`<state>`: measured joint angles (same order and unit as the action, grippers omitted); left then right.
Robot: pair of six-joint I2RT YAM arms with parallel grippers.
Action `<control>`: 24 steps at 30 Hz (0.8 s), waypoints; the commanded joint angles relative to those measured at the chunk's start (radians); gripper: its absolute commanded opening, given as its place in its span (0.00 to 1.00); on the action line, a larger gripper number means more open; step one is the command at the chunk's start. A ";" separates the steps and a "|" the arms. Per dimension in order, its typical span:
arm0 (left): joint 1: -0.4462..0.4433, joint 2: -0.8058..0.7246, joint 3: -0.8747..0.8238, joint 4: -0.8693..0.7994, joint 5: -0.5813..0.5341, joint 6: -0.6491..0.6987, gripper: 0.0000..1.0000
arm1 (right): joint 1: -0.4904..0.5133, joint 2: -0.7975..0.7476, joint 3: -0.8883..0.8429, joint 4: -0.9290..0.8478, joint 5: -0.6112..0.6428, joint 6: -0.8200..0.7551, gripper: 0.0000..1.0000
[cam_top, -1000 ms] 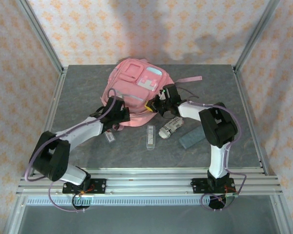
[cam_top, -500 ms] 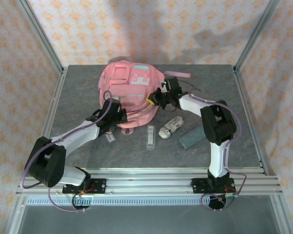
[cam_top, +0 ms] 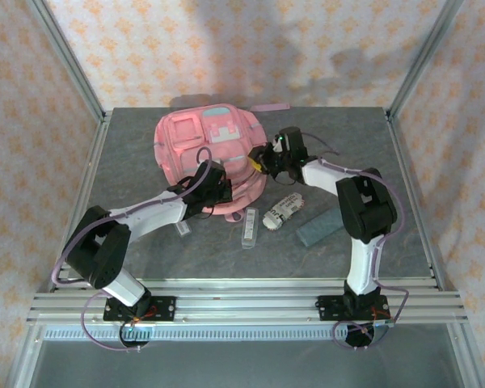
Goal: Pack the student bag
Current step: Unzip the student bag at the top-center of the table.
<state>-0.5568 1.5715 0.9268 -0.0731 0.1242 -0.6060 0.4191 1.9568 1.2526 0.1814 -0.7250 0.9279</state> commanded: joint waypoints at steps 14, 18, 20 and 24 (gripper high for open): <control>-0.012 -0.029 0.033 0.047 -0.033 -0.025 0.00 | 0.092 -0.142 -0.179 -0.014 0.050 -0.021 0.37; -0.013 -0.031 0.035 0.052 -0.025 -0.025 0.00 | 0.093 -0.142 -0.209 -0.005 0.059 -0.016 0.38; -0.012 -0.031 0.035 0.055 -0.013 -0.029 0.00 | 0.095 -0.123 -0.196 0.003 0.052 -0.009 0.39; -0.017 -0.039 0.029 0.063 0.005 -0.032 0.00 | 0.095 -0.081 -0.129 -0.001 0.087 -0.003 0.41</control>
<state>-0.5568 1.5703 0.9287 -0.0654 0.1200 -0.6292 0.5045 1.8397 1.0752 0.1848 -0.6827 0.9207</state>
